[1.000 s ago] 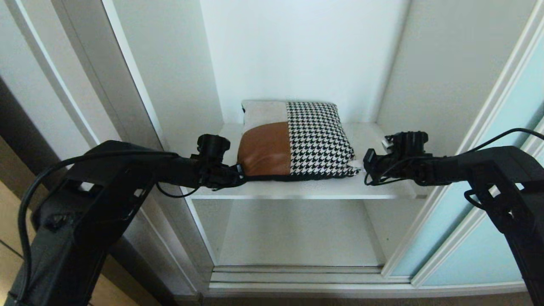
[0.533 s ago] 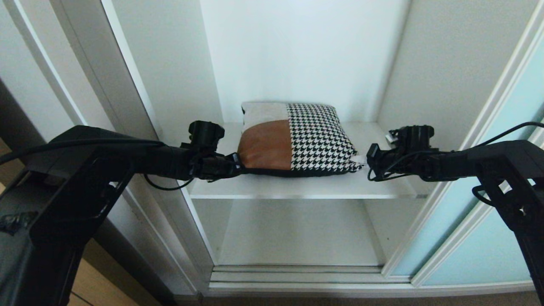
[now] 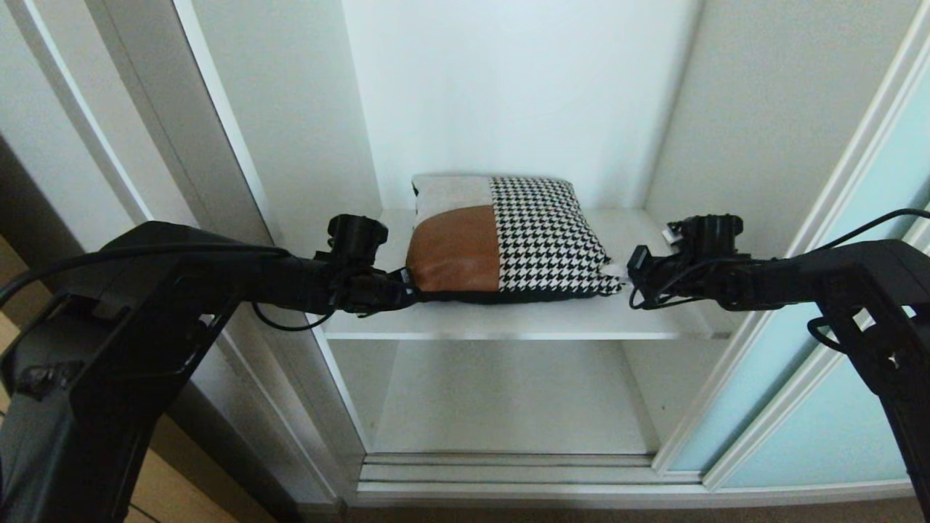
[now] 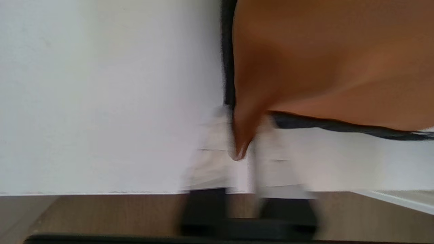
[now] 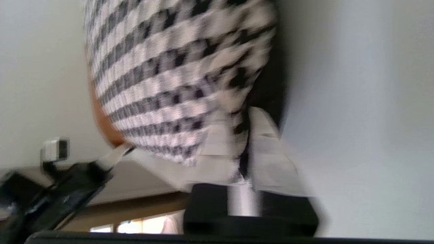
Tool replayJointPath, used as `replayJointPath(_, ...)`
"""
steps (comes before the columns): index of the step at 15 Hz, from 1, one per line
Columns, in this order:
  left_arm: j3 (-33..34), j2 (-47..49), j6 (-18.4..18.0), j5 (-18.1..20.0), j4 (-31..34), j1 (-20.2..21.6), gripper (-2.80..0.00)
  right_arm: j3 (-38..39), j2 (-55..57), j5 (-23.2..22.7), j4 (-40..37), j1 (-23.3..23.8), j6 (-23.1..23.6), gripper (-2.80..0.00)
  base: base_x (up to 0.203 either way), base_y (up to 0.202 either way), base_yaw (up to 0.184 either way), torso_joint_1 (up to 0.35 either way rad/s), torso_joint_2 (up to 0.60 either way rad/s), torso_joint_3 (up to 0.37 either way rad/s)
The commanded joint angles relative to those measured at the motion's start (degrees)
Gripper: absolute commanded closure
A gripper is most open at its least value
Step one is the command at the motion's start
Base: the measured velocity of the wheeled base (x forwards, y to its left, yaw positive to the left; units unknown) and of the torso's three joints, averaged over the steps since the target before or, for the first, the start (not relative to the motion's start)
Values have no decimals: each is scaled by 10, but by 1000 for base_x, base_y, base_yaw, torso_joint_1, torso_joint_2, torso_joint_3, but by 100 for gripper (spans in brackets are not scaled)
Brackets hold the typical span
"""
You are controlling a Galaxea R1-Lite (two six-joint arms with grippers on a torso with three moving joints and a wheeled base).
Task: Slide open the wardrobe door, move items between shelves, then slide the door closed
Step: Place the pillow on the higher shelf, then close the door
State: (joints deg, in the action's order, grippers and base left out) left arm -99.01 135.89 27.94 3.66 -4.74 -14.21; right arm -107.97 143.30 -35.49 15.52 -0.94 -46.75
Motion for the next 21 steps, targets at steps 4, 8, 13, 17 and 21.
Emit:
replayJointPath(4,-1,-17,2,0,-4,1,-280,38,-29,-2,6,-3,13,-280,0,0,0,0,0,0)
replayJointPath(8,59,-96,8,-1,-44,-1,-280,133,-102,0,49,-3,11,-280,0,0,0,0,0,0)
replayJointPath(13,183,-219,4,-3,-89,-30,-280,300,-229,0,118,-4,11,-280,0,0,0,0,0,0)
replayJointPath(17,242,-335,-10,-74,-61,-52,0,420,-384,7,119,-11,11,0,0,0,0,0,0,0)
replayJointPath(21,295,-458,-75,-150,-30,-61,0,496,-578,28,52,-20,38,0,0,0,0,0,0,0)
